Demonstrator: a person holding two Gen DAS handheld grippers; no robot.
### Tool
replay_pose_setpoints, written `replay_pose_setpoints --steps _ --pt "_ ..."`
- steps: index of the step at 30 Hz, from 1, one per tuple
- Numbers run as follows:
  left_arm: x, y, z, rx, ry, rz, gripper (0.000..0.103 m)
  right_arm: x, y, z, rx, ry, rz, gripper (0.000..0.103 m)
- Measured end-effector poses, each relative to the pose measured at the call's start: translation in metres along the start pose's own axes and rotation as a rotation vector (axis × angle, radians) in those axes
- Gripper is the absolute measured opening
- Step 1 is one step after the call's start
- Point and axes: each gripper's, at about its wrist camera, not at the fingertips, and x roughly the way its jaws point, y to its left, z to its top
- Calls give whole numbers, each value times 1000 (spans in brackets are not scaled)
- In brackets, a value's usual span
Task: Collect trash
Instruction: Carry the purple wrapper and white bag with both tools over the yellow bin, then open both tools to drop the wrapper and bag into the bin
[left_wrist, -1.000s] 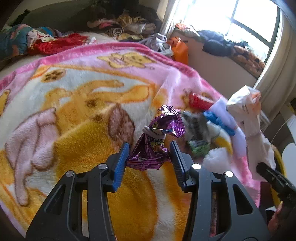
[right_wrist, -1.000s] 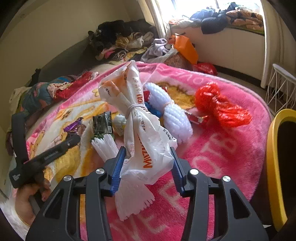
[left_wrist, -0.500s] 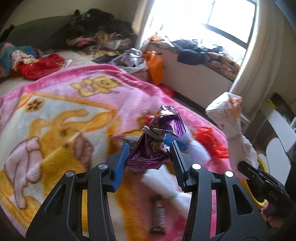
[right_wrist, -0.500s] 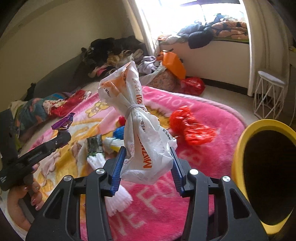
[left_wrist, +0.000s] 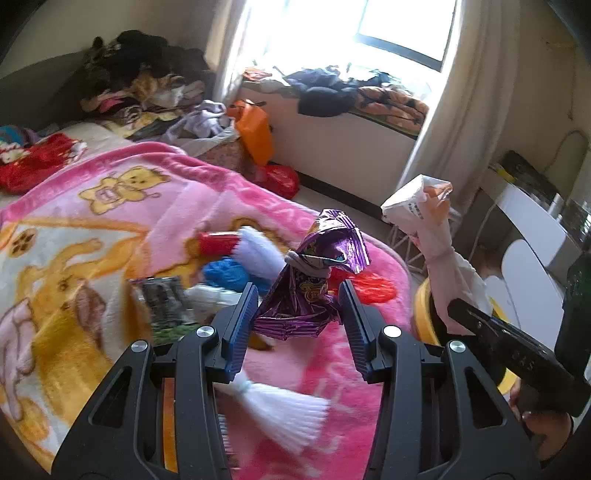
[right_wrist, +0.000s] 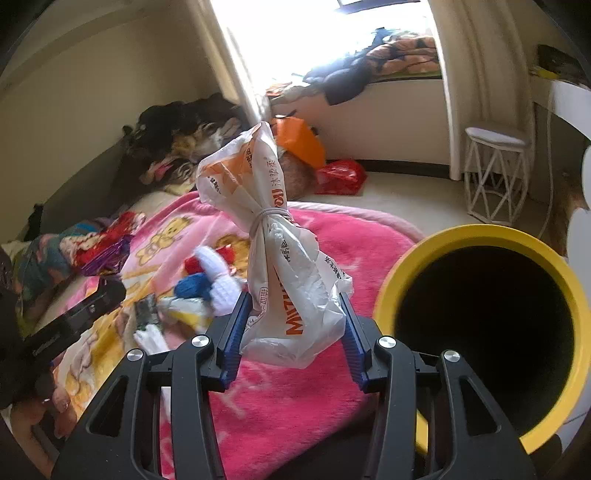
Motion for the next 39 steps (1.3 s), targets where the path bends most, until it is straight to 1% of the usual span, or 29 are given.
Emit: replay_pose_setpoints --steps 12,20,23,28,33,39 --pt "18 -54 0 73 15 -89 38 -30 -70 -5 108 -41 -109 44" --pt "30 -91 -4 121 27 -143 38 -44 -103 -9 161 -54 -179 44" --pt "41 -107 -8 139 44 -164 38 -48 -114 -13 189 -49 -196 44" --pt "58 -130 -14 171 78 -199 38 -54 -141 -18 239 -32 -254 44" --pt "77 -153 -20 203 116 -228 39 -61 -165 -25 284 -12 -286 44" --pt "103 -174 -17 216 152 -242 39 -63 -178 -27 309 5 -310 44"
